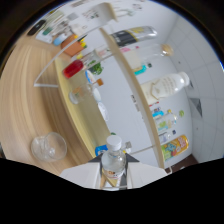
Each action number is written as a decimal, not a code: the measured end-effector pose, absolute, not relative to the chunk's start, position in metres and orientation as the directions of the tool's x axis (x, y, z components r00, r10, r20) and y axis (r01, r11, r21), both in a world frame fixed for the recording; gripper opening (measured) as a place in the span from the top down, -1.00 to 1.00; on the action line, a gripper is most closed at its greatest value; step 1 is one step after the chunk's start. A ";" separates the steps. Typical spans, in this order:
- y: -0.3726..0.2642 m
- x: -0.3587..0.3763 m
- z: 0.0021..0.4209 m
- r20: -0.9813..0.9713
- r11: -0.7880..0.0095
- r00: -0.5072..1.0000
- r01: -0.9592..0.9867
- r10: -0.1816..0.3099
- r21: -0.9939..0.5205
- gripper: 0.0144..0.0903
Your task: Make me a cup of Mojito.
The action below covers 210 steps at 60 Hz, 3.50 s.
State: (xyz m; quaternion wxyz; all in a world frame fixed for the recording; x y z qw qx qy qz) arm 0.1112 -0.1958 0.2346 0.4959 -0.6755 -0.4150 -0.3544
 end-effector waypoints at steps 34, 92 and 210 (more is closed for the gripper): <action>-0.196 0.152 0.080 -0.009 -0.466 0.994 0.042 0.105 -0.884 0.46; -0.228 0.161 0.036 0.023 -0.585 0.998 0.050 0.054 -0.809 -0.80; -0.130 -0.158 0.389 -0.055 -0.203 0.998 -0.048 0.027 -0.978 -0.87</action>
